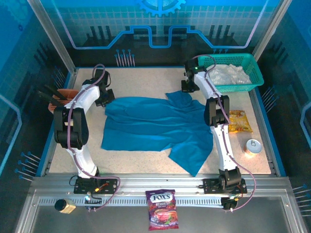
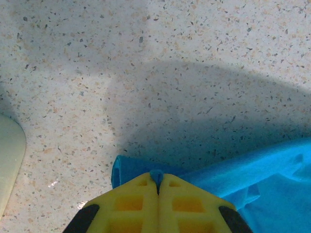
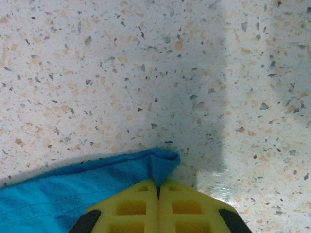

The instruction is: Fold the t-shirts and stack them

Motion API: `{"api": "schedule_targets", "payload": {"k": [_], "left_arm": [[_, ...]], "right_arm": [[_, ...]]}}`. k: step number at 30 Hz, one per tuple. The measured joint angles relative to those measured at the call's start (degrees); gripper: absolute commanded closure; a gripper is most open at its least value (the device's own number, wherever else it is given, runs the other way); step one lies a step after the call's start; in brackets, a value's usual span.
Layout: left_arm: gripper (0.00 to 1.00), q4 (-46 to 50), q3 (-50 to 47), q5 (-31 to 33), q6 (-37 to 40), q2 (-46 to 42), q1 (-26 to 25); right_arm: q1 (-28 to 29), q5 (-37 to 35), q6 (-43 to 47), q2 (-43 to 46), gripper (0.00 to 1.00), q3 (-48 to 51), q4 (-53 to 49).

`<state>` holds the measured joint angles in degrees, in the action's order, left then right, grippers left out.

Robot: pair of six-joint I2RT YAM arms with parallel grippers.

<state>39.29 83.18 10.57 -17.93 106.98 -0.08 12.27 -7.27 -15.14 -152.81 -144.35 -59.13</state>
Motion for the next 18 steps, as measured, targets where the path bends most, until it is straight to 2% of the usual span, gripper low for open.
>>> {"api": "schedule_targets", "payload": {"k": [4,8,11,18], "left_arm": [[1.0,-0.17,-0.11,-0.42,-0.02,-0.57,-0.15],[1.0,0.31,-0.09,-1.07,-0.17,-3.82,-0.48],[1.0,1.16,0.0,-1.49,-0.17,-8.59,-1.07],[1.0,4.15,2.03,-2.03,-0.66,-22.82,-1.7]], "right_arm": [[0.02,-0.02,0.17,1.18,1.0,1.55,0.0],[0.04,-0.44,0.44,6.86,1.0,7.52,-0.26],[0.15,-1.51,0.85,15.89,1.0,13.79,0.33],[1.88,-4.37,2.14,45.0,1.0,26.23,4.24]]}}
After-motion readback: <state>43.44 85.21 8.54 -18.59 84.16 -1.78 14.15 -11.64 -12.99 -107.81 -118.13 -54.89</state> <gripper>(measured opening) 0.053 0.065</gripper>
